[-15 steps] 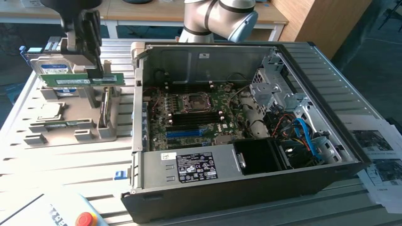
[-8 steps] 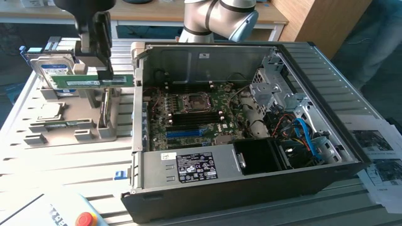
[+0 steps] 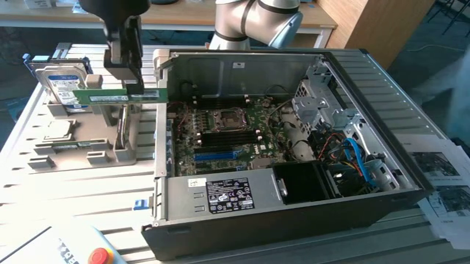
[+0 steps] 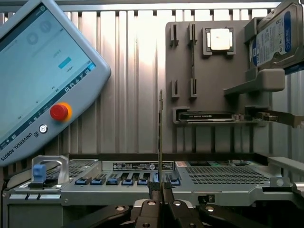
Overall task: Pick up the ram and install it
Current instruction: 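Pick up the ram and move it above insertion slot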
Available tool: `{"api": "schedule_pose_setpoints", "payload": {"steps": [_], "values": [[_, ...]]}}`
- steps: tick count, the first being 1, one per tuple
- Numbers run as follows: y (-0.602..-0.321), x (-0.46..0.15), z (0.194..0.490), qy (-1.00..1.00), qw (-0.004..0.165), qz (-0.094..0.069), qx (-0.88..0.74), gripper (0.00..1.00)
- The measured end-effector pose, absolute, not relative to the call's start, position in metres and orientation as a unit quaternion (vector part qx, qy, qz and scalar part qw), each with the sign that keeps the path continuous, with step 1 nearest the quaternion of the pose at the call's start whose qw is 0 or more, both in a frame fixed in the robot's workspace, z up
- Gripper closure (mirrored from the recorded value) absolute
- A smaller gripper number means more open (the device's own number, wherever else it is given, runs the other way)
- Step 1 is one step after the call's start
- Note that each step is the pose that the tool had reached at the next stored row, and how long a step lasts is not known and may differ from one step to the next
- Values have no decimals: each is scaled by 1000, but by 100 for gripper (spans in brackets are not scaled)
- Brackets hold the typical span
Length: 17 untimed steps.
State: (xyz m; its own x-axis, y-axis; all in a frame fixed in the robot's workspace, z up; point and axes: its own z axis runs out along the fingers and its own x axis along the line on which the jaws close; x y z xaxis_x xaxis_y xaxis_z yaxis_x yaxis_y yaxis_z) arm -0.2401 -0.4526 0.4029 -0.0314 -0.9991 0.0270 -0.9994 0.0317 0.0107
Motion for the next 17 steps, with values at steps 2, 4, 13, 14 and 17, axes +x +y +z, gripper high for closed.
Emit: {"api": "schedule_pose_setpoints", "payload": {"steps": [2, 4, 13, 14, 17], "values": [[-453, -236, 403, -718, 13, 6, 696, 88], [-454, -231, 403, -718, 13, 6, 696, 88], [-456, -206, 403, -718, 13, 6, 696, 88], [-457, -203, 403, -718, 13, 6, 696, 88], [-458, -195, 403, -718, 13, 6, 696, 88]]}}
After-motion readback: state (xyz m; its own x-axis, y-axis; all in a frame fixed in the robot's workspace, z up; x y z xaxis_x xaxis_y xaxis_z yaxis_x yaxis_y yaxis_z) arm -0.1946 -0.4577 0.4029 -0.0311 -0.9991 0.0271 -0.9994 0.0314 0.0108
